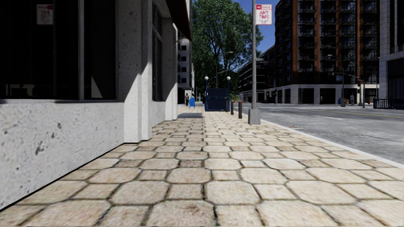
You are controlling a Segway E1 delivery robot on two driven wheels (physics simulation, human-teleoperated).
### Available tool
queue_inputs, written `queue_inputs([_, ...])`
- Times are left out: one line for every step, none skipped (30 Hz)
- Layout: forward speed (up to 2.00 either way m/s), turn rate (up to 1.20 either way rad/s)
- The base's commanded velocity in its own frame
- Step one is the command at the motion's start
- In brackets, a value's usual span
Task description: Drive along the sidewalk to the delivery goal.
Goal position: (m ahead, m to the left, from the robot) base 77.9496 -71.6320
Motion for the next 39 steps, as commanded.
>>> queue_inputs([2.0, 0.0])
queue_inputs([2.0, 0.0])
queue_inputs([2.0, 0.0])
queue_inputs([2.0, 0.0])
queue_inputs([2.0, 0.0])
queue_inputs([2.0, 0.0])
queue_inputs([2.0, 0.0])
queue_inputs([2.0, 0.0])
queue_inputs([2.0, 0.0])
queue_inputs([2.0, 0.0])
queue_inputs([2.0, 0.0])
queue_inputs([2.0, 0.0])
queue_inputs([2.0, 0.0])
queue_inputs([2.0, 0.0])
queue_inputs([2.0, 0.0])
queue_inputs([2.0, 0.0])
queue_inputs([2.0, 0.0])
queue_inputs([2.0, 0.0])
queue_inputs([2.0, 0.0])
queue_inputs([2.0, 0.0])
queue_inputs([2.0, 0.0])
queue_inputs([2.0, 0.0])
queue_inputs([2.0, 0.0])
queue_inputs([2.0, 0.0])
queue_inputs([2.0, 0.0])
queue_inputs([2.0, 0.0])
queue_inputs([2.0, 0.0])
queue_inputs([2.0, 0.0])
queue_inputs([2.0, 0.0])
queue_inputs([2.0, 0.0])
queue_inputs([2.0, 0.0])
queue_inputs([2.0, 0.0])
queue_inputs([2.0, 0.0])
queue_inputs([2.0, 0.0])
queue_inputs([2.0, 0.0])
queue_inputs([2.0, 0.0])
queue_inputs([2.0, 0.0])
queue_inputs([2.0, 0.0])
queue_inputs([2.0, 0.0])
